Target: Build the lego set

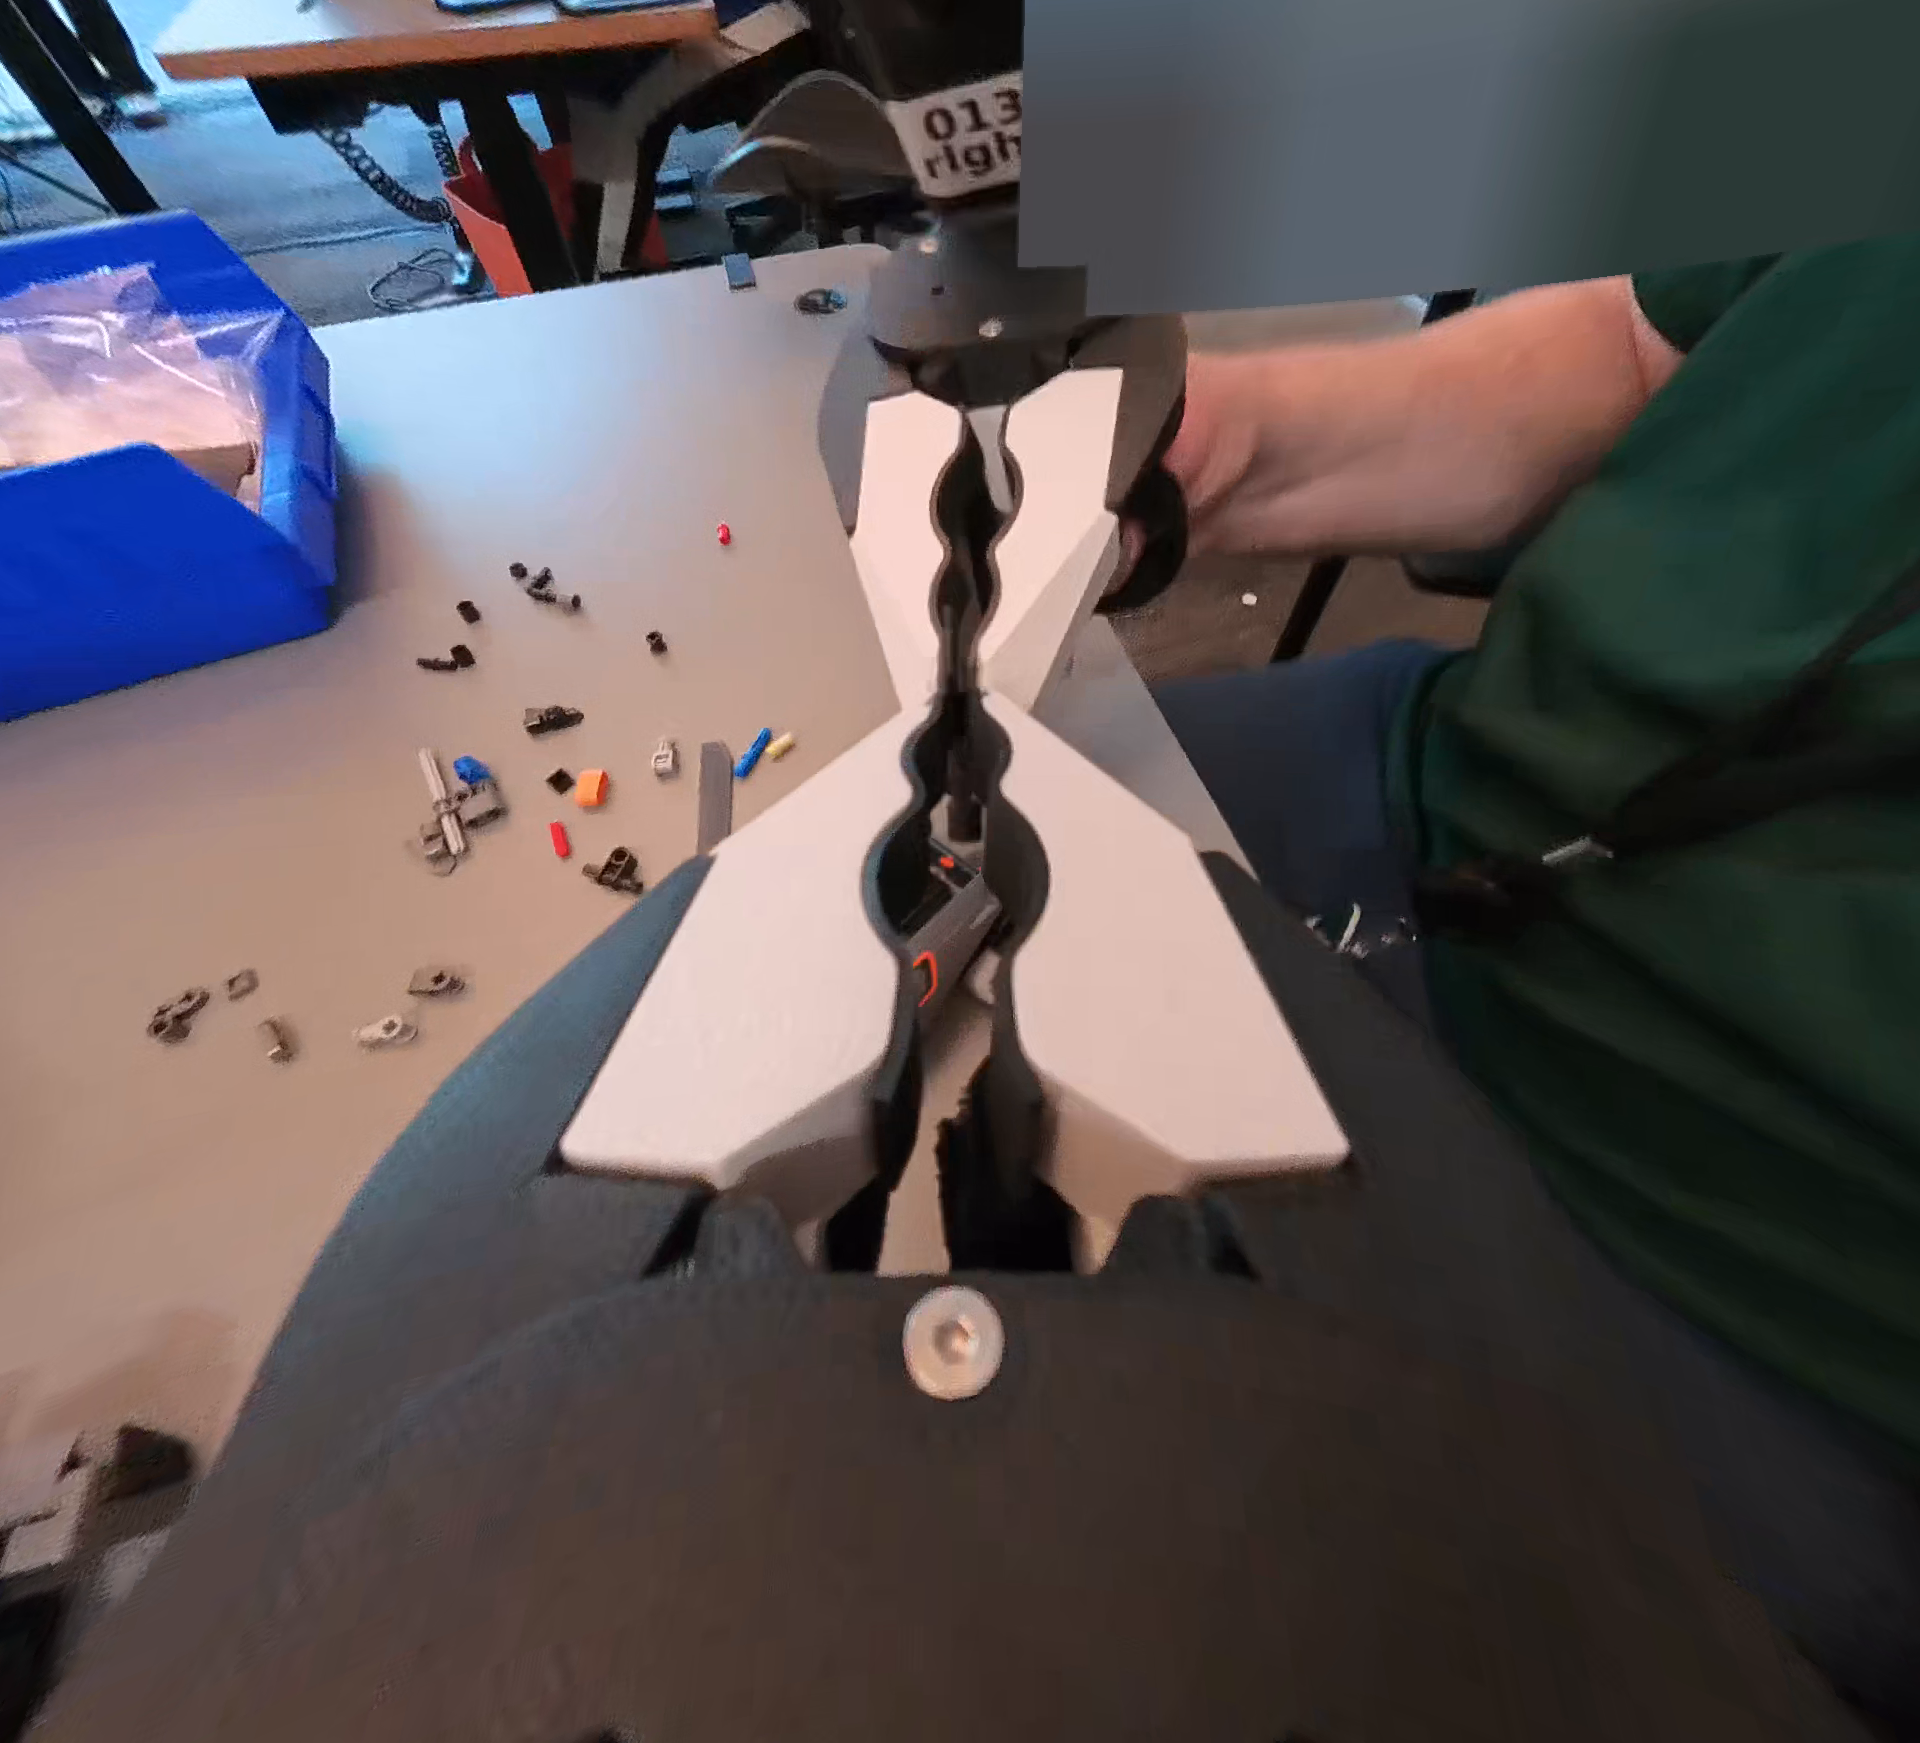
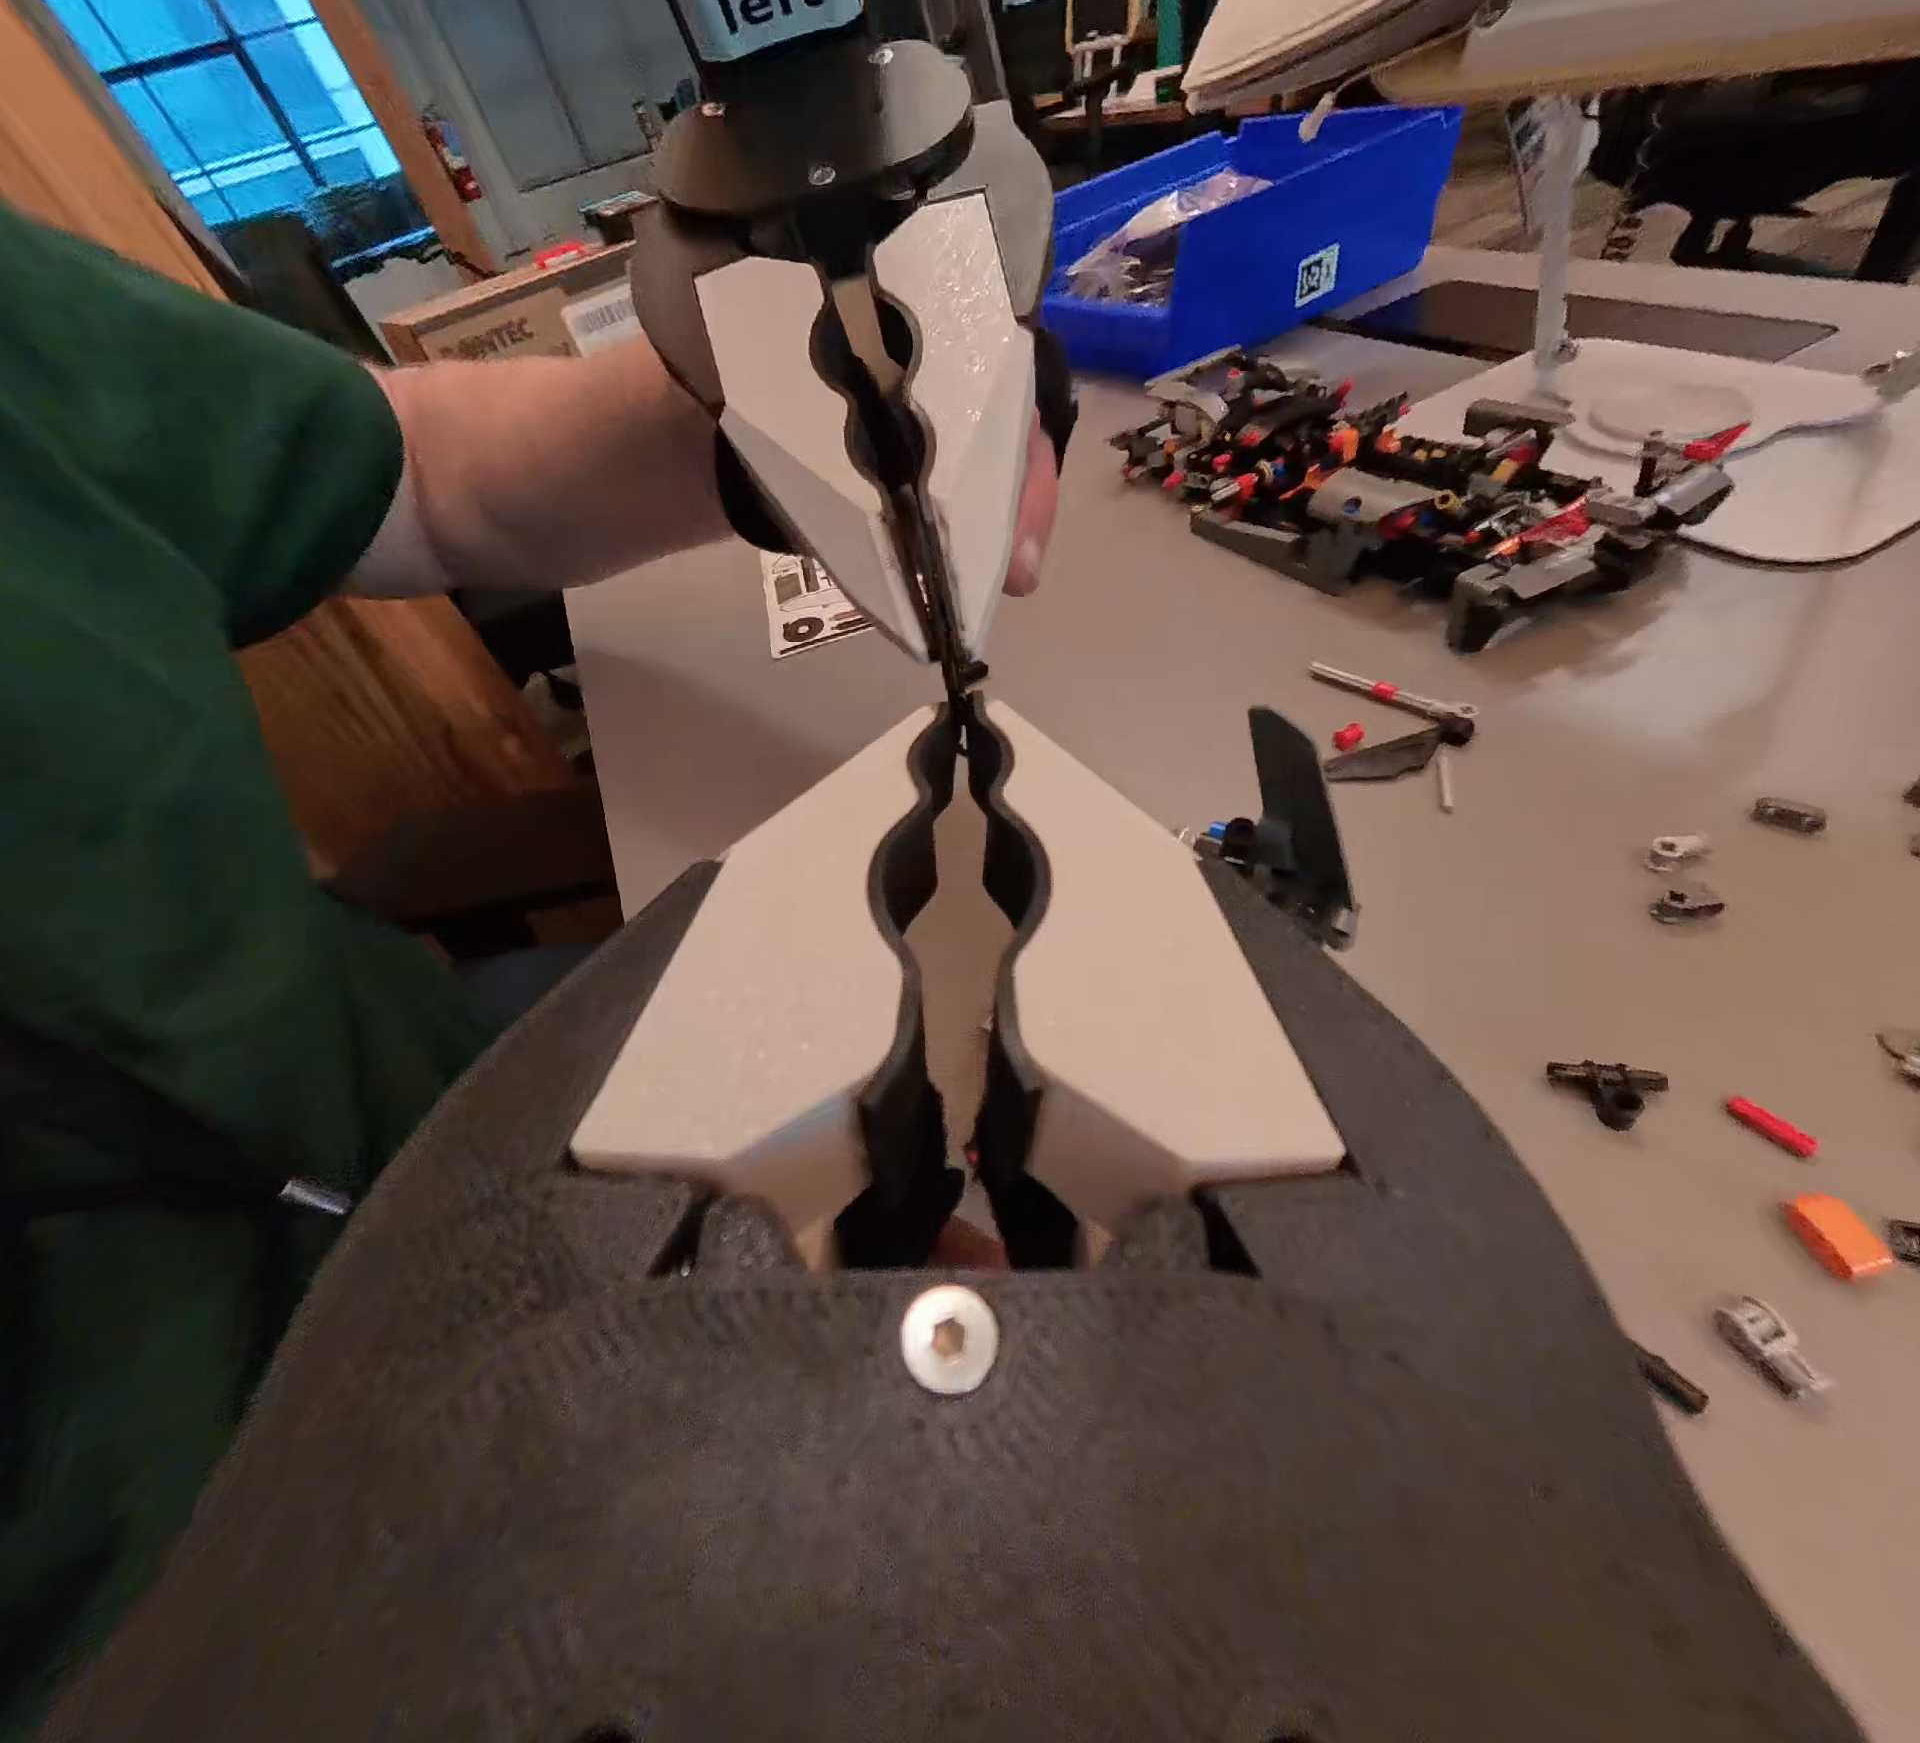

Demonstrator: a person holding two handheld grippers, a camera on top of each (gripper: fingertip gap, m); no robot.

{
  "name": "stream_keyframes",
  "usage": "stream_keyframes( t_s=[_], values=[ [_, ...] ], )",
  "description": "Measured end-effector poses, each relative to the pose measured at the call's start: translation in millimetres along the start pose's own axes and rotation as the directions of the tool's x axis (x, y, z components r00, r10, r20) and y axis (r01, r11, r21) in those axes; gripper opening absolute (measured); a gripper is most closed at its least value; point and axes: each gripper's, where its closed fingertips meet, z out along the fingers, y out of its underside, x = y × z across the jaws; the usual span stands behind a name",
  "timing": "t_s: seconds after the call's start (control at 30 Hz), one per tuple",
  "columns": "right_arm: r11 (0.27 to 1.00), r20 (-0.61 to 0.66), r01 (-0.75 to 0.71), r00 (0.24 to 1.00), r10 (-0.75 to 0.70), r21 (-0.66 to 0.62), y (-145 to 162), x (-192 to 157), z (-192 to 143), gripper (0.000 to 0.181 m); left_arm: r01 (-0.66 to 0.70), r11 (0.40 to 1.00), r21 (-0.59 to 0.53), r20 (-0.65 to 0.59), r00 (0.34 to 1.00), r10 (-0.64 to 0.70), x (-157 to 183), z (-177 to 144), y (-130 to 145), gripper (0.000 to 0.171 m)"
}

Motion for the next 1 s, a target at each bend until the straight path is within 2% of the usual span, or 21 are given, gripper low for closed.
stream_keyframes(
  t_s=[0.1, 0.2, 0.3, 0.37, 0.47, 0.67, 0.7, 0.77, 0.83, 0.93, 1.0],
  values=[
    [0.999, 0.001, -0.042, 0.999, 0.042, 0.003, 4, 3, -3, 0.000, 0.021, 1.000, -0.021, -0.004, 1.000, -0.021, -2, 2, 4, 0.000],
    [0.998, -0.084, 0.057, 0.995, -0.056, 0.015, -16, 9, -20, 0.003, 0.001, 0.994, -0.109, -0.017, 1.000, -0.003, -3, 2, 12, 0.000],
    [0.978, -0.079, 0.177, 0.979, -0.186, -0.107, -27, 3, -20, 0.010, -0.035, 0.978, -0.208, -0.047, 0.999, 0.025, -2, 6, 17, 0.000],
    [0.955, -0.036, 0.206, 0.975, -0.219, -0.211, -23, -1, -15, 0.014, -0.058, 0.965, -0.256, -0.090, 0.995, 0.036, 3, 10, 18, 0.000],
    [0.911, -0.001, 0.216, 0.973, -0.231, -0.352, -12, 1, -11, 0.003, -0.113, 0.932, -0.344, -0.092, 0.992, 0.087, 0, 13, 25, 0.000],
    [0.904, -0.012, 0.175, 0.981, -0.195, -0.389, -18, 6, -13, 0.000, -0.130, 0.928, -0.350, -0.098, 0.990, 0.102, -6, 12, 19, 0.000],
    [0.919, -0.044, 0.155, 0.982, -0.183, -0.362, -24, 10, -13, 0.000, -0.134, 0.931, -0.340, -0.057, 0.991, 0.122, -12, 11, 15, 0.000],
    [0.941, -0.107, 0.128, 0.980, -0.169, -0.314, -30, 19, -17, 0.000, -0.123, 0.937, -0.328, 0.065, 0.986, 0.153, -27, 5, 9, 0.020],
    [0.961, -0.157, 0.107, 0.976, -0.151, -0.255, -34, 24, -20, 0.000, -0.062, 0.955, -0.291, 0.159, 0.981, 0.112, -32, -2, 12, 0.035],
    [0.973, -0.232, 0.084, 0.963, -0.135, -0.217, -28, 31, -17, 0.000, 0.069, 0.980, -0.186, 0.324, 0.946, -0.005, -36, -5, 28, 0.043],
    [0.980, -0.274, 0.058, 0.956, -0.110, -0.191, -21, 35, -13, 0.000, 0.110, 0.987, -0.119, 0.429, 0.902, -0.049, -39, -2, 42, 0.042]
  ],
)
